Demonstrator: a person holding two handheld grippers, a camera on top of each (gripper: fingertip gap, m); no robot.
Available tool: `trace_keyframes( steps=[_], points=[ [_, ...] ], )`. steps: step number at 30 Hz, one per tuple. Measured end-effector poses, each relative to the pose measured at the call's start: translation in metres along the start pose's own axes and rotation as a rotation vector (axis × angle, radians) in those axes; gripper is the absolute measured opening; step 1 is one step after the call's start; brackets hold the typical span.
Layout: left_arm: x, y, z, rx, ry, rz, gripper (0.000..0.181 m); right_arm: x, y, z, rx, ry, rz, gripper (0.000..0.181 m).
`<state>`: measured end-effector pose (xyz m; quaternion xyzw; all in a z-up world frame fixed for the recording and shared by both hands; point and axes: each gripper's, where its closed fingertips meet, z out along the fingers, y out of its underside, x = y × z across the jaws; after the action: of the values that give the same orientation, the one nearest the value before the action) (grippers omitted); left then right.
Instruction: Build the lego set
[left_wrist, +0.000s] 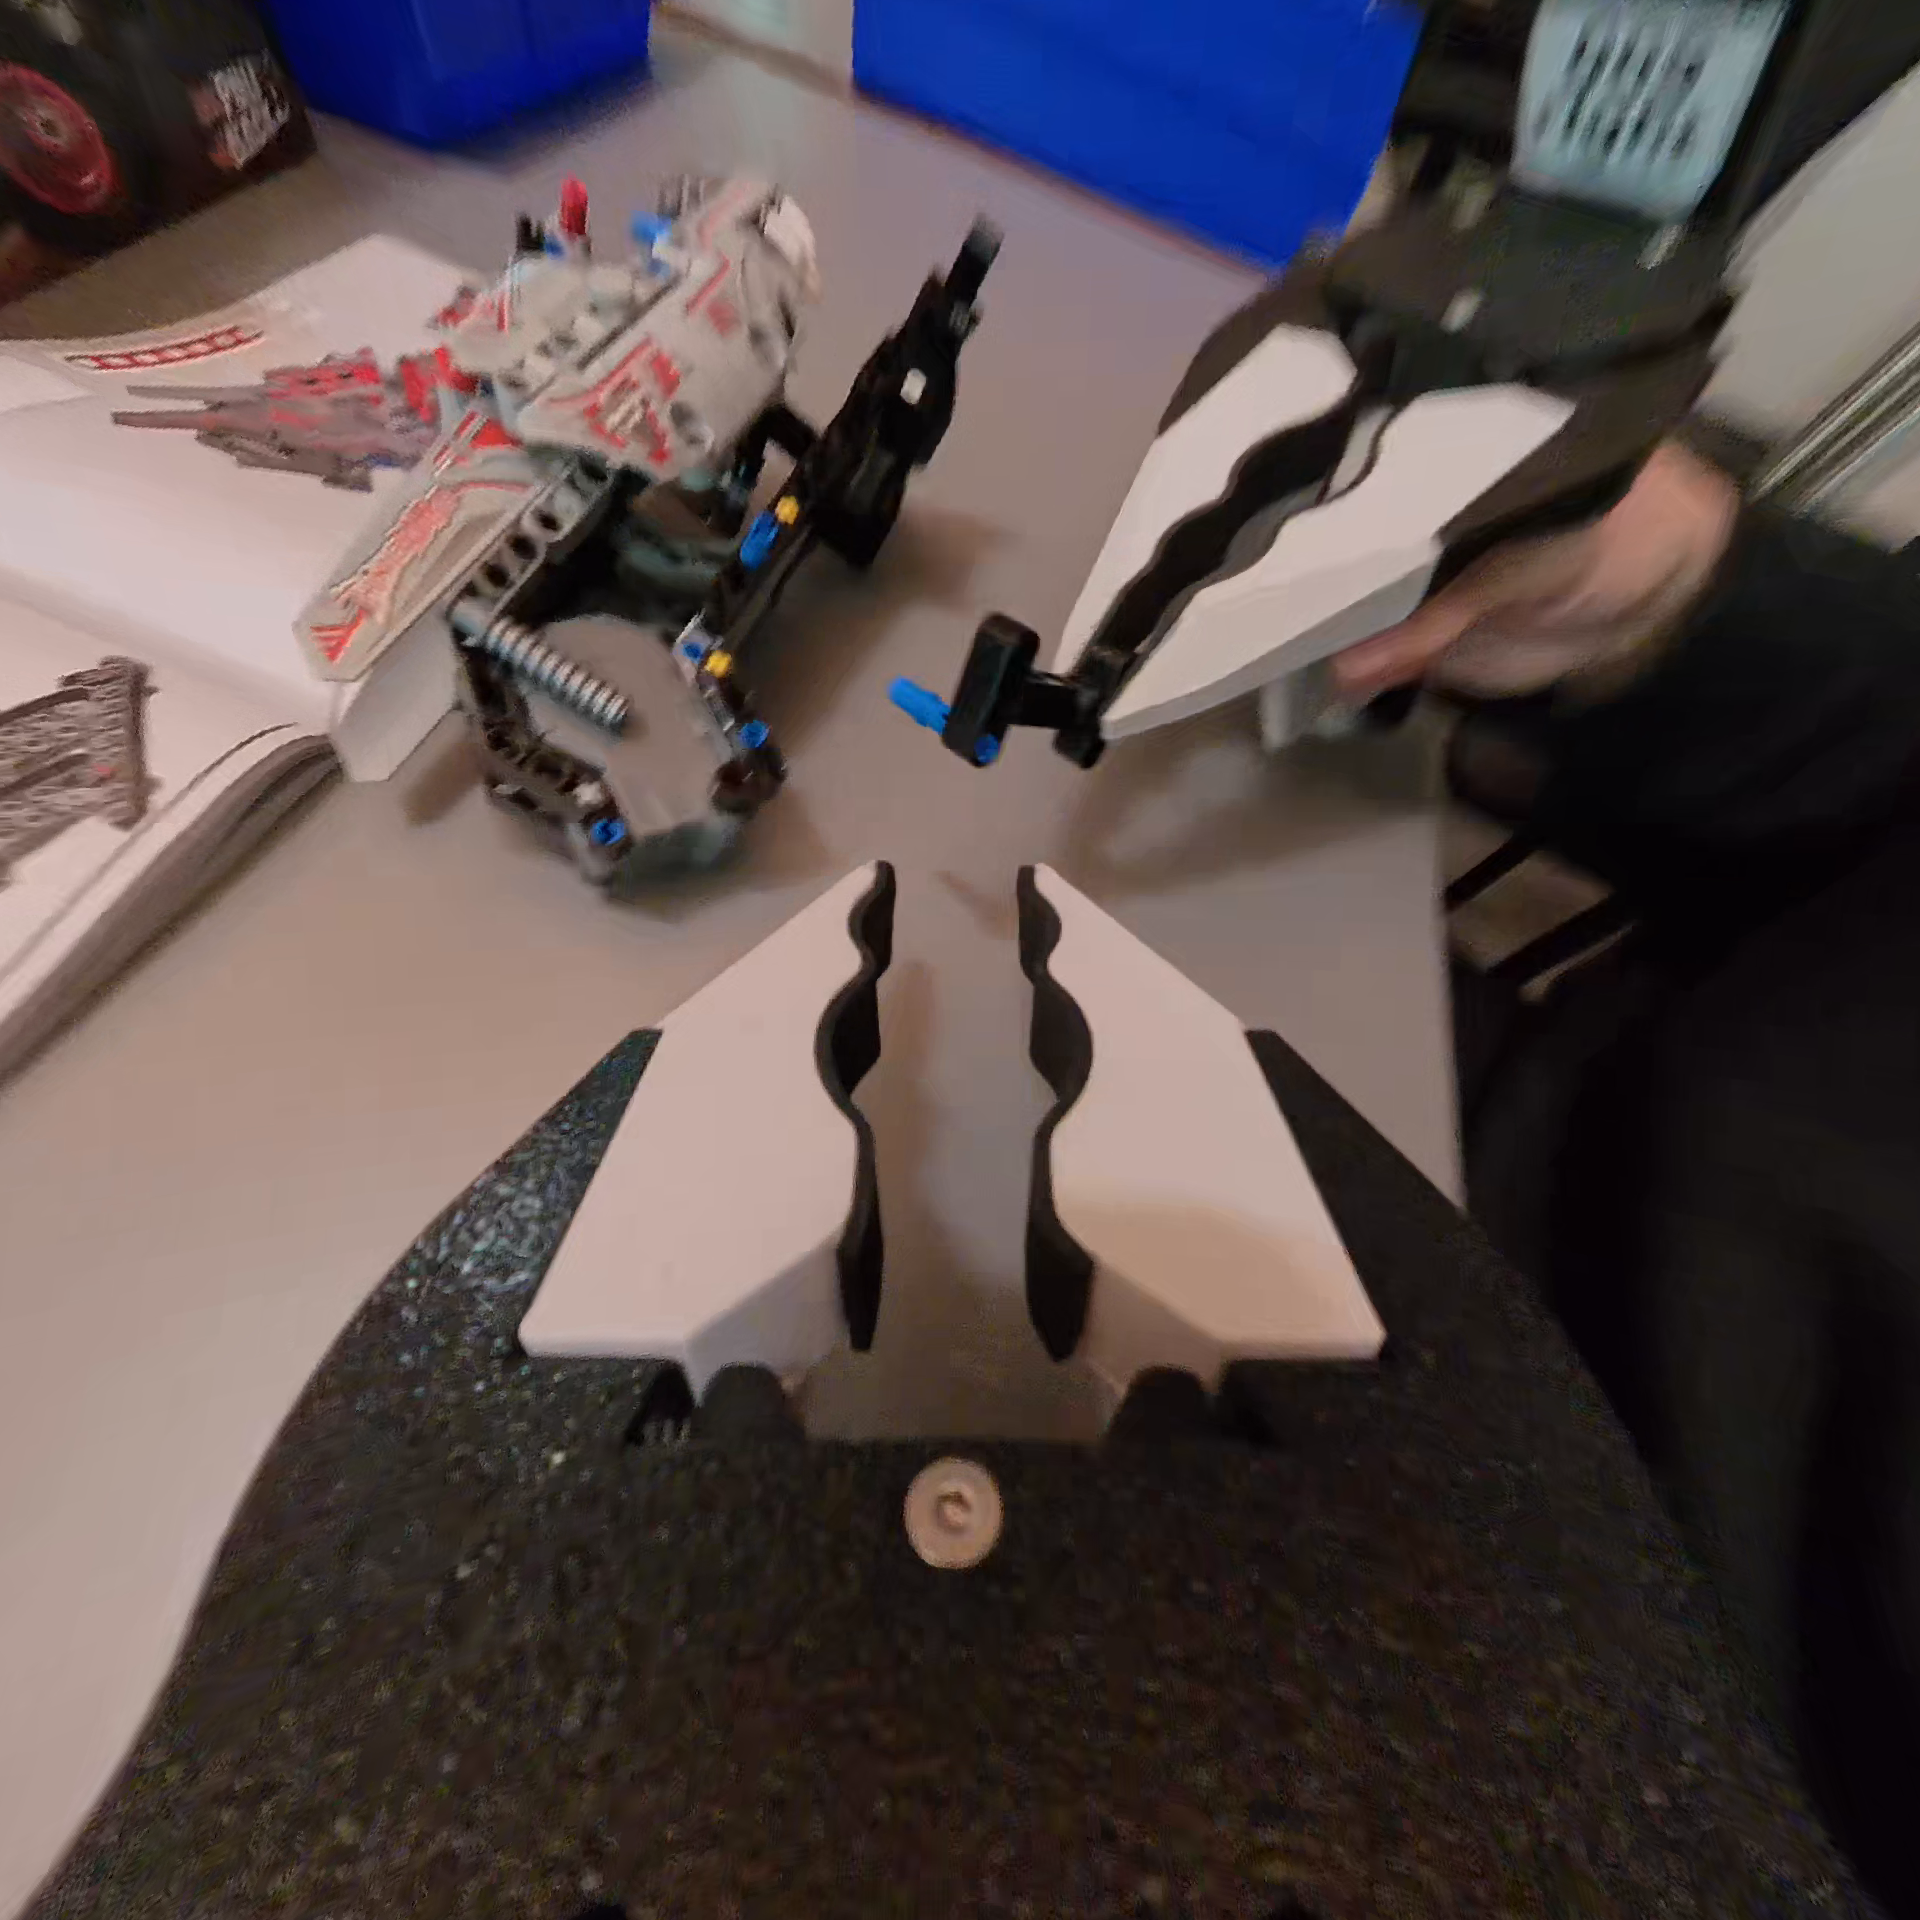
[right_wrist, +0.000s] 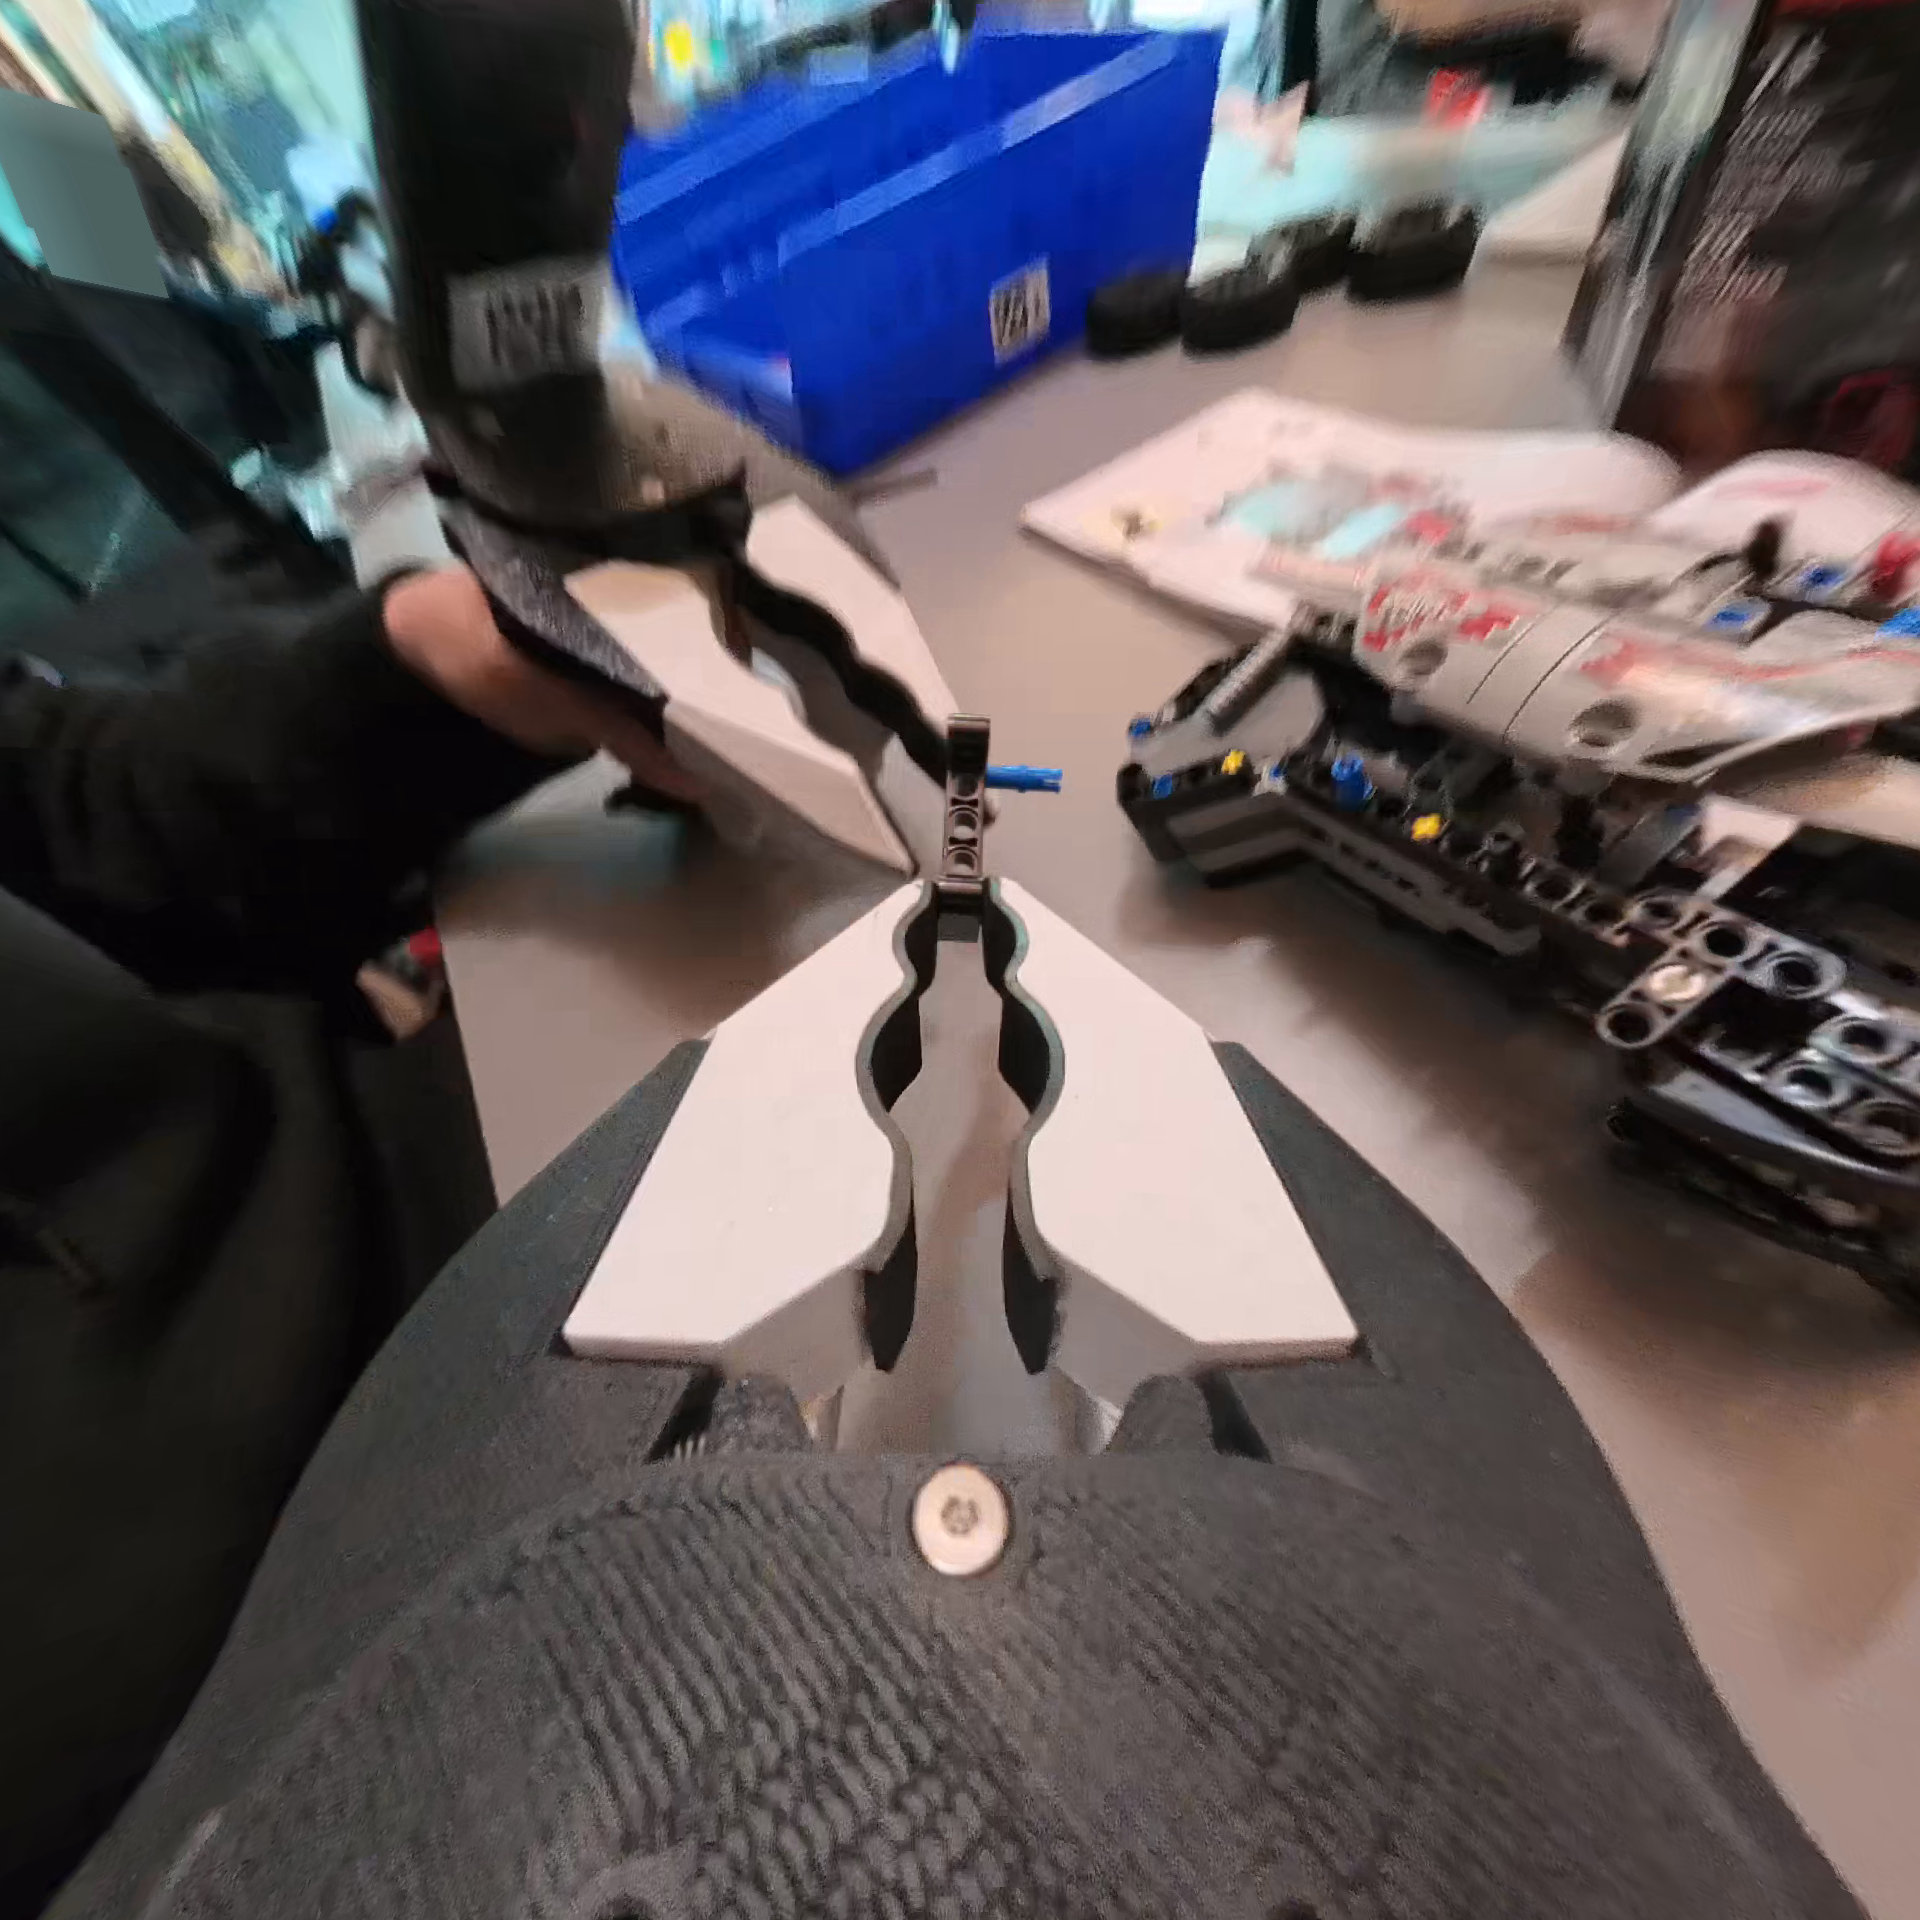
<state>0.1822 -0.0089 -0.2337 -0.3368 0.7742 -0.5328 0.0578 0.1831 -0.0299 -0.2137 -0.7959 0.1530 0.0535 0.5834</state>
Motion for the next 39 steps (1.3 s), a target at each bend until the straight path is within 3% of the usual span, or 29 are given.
trace_keyframes(
  steps=[1,5,8,12,27,32,39],
  points=[
    [0.009,-0.009,-0.001,0.065,0.05,-0.05,0.023,-0.002,-0.01,-0.003,0.069,0.015,-0.014,0.007],
    [0.038,-0.04,-0.008,0.301,0.217,-0.217,0.026,-0.005,-0.026,-0.011,0.212,0.131,-0.133,0.007],
    [0.041,-0.05,-0.008,0.398,0.221,-0.29,0.028,-0.015,-0.027,-0.011,0.245,0.192,-0.278,0.007],
    [0.037,-0.044,-0.002,0.385,0.164,-0.28,0.025,-0.012,-0.02,-0.005,0.166,0.25,-0.361,0.007],
    [0.012,-0.031,-0.005,0.24,-0.035,-0.01,0.023,-0.001,-0.018,-0.009,0.169,0.109,-0.072,0.007],
    [0.012,-0.039,-0.008,0.247,-0.004,0.006,0.023,-0.001,-0.027,-0.012,0.261,0.031,0.09,0.007],
    [0.015,-0.047,-0.01,0.281,0.014,0.048,0.021,-0.001,-0.029,-0.015,0.295,-0.02,0.17,0.007]
  ],
)
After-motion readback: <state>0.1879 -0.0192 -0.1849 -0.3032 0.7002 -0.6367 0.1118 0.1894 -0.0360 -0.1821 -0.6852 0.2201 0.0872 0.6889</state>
